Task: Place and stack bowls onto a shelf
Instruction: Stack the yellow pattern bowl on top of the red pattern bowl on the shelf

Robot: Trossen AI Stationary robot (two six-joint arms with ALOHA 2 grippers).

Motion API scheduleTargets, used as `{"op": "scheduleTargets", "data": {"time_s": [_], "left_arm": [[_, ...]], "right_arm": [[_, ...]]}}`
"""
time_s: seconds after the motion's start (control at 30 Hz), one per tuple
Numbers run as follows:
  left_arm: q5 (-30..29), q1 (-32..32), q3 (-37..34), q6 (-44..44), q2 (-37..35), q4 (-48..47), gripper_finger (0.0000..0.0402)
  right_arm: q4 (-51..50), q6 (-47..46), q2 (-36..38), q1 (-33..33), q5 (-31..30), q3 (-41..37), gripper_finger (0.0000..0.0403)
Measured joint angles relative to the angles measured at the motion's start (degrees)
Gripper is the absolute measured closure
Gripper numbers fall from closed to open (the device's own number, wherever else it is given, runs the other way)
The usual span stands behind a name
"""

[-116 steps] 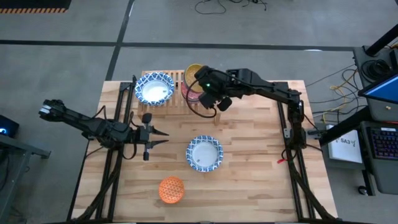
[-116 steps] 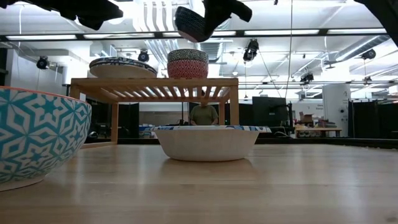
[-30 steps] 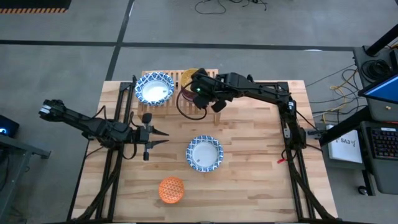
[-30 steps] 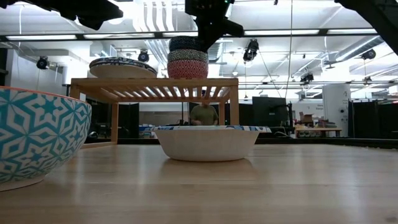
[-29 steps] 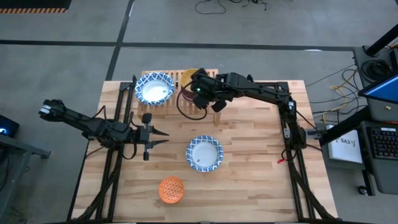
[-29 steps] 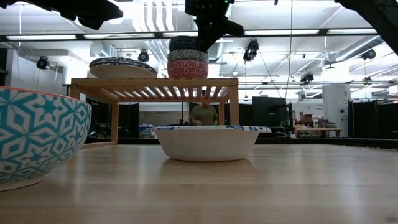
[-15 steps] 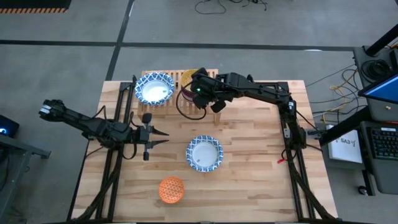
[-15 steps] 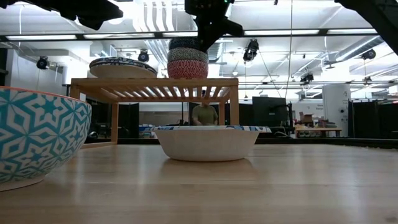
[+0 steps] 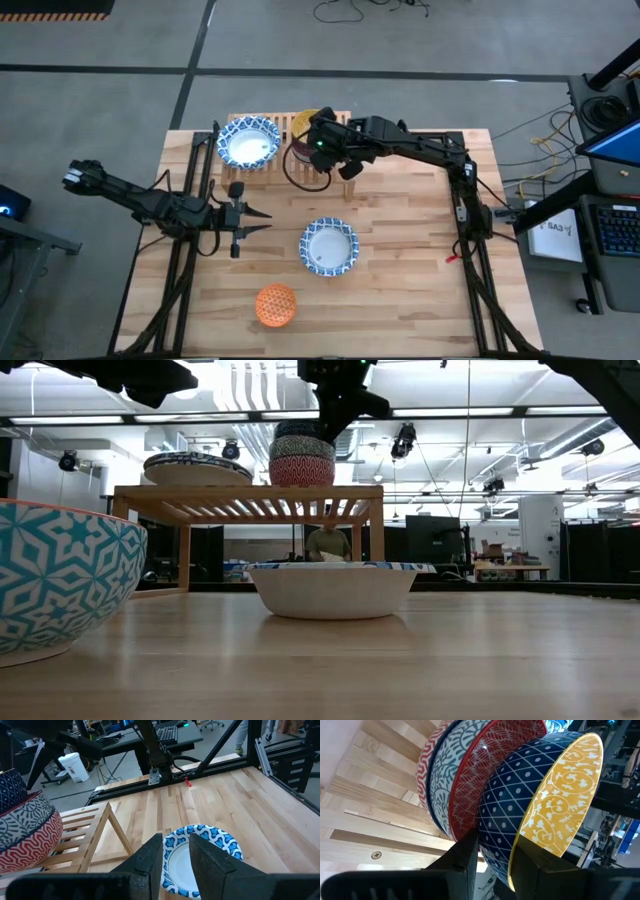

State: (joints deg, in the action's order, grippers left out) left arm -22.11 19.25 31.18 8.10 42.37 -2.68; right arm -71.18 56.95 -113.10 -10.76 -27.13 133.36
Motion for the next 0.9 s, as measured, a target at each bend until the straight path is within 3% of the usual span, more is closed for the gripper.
{"op": "scheduleTargets", "data": {"time_s": [0.2, 0.4, 0.67, 0.9], "left_arm": [[0.0, 0.0, 0.0, 0.0, 0.0, 0.0, 0.0322], [0.0, 0.0, 0.0, 0.0, 0.0, 0.0, 0.0322], [0.0, 0.0, 0.0, 0.0, 0.0, 0.0, 0.0322], [0.0, 0.0, 0.0, 0.0, 0.0, 0.0, 0.0322]], "right_arm": [[-0.1, -0.5, 0.0, 0.0, 0.2, 0.0, 0.0321], [0.1, -2.2, 0.2, 0.1, 6.1, 0.2, 0.0321], [0.1, -10.6, 0.2, 0.1, 6.0, 0.3, 0.0321], [-0.1, -10.0, 0.2, 0.6, 5.9, 0.3, 0.0321]]}}
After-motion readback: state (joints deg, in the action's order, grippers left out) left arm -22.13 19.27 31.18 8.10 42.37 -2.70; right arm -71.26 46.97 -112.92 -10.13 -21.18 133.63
